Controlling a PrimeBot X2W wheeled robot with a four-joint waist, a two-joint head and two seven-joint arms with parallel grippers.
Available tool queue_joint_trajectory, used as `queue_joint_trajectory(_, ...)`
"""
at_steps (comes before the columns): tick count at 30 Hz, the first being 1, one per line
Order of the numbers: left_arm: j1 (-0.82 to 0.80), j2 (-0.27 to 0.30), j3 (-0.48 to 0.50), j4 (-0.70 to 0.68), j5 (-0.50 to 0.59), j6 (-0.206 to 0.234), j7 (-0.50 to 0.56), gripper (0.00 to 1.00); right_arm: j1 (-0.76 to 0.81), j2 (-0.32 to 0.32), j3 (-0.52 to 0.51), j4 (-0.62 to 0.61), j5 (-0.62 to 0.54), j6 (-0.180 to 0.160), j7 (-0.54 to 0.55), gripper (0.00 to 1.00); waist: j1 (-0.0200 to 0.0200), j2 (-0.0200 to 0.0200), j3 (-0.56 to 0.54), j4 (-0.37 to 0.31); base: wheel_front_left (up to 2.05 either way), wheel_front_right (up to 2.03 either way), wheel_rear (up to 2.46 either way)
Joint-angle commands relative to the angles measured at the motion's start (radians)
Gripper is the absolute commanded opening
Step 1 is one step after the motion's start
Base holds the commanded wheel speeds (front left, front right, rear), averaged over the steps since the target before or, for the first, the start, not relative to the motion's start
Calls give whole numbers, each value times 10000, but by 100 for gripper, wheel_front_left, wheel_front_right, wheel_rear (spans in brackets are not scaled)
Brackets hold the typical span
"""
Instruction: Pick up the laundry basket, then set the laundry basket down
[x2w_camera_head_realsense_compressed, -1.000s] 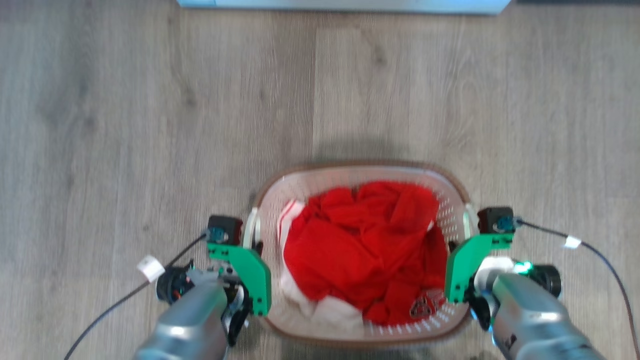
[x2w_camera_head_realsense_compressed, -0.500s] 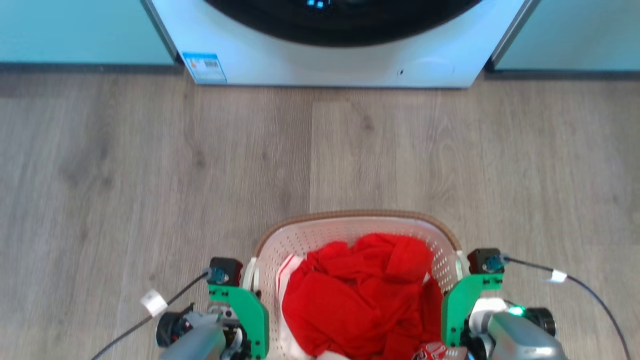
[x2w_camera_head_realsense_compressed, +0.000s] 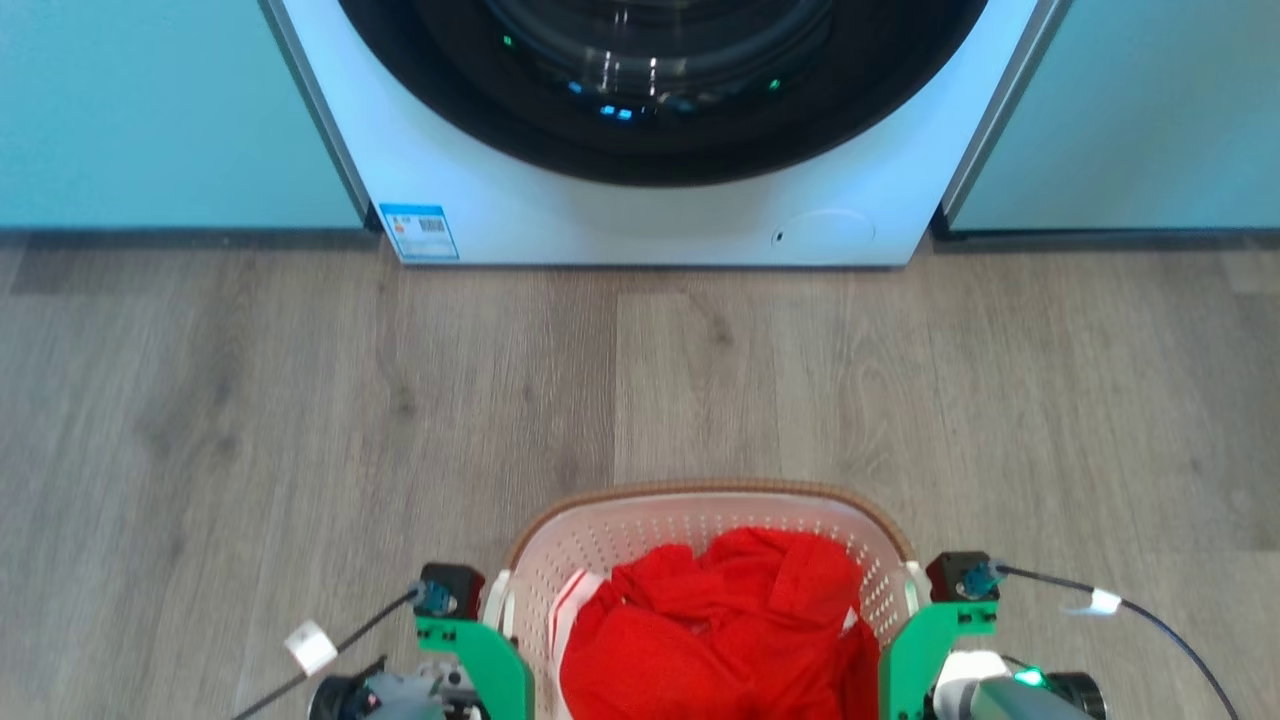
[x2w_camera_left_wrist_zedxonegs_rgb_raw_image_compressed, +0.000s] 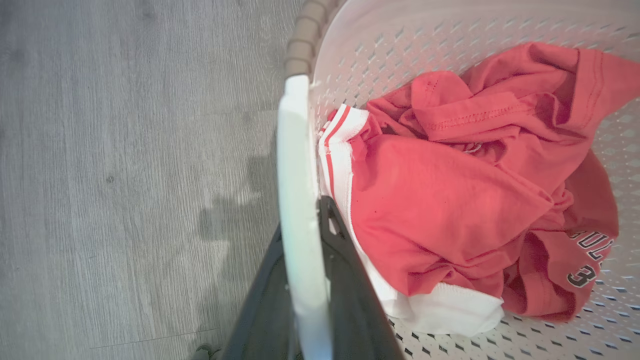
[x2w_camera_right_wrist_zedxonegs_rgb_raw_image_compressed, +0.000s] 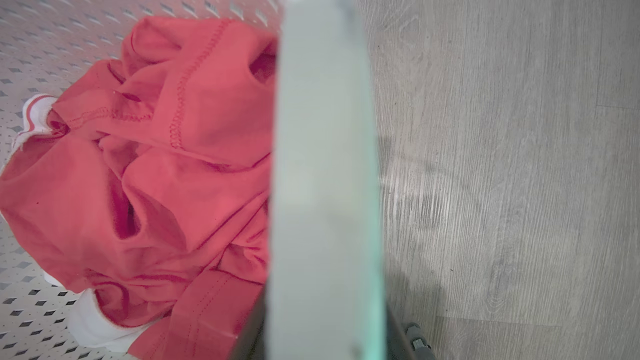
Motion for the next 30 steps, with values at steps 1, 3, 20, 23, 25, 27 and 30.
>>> queue_joint_trajectory(1,-148,340,116,150,-64,58,-137,0,297,-74,388,-47,61,25,44,0,1,-1,-275,-52,0,0,0)
queue_joint_trajectory(3,-88,340,74,189,-96,47,-135,0,370,-74,507,-69,183,25,55,0,1,-1,-418,-72,0,0,0)
queue_joint_trajectory(20,30,340,-193,373,-270,22,-197,0,431,-74,1342,-72,926,25,-76,0,1,-1,-690,-141,0,0,0)
queue_joint_trajectory(23,19,340,-231,393,-301,16,-210,0,402,-74,1468,-55,1040,25,-96,0,1,-1,-700,-164,0,0,0)
queue_joint_trajectory(25,19,340,-257,402,-322,5,-219,0,387,-74,1544,-43,1115,25,-110,0,1,-1,-707,-179,0,0,0)
queue_joint_trajectory(27,20,340,-281,413,-345,-3,-227,0,369,-74,1619,-29,1188,25,-123,0,1,-1,-712,-195,0,0,0)
queue_joint_trajectory(30,15,340,-315,430,-378,-11,-232,0,342,-74,1725,-8,1294,25,-149,0,1,-1,-714,-213,0,0,0)
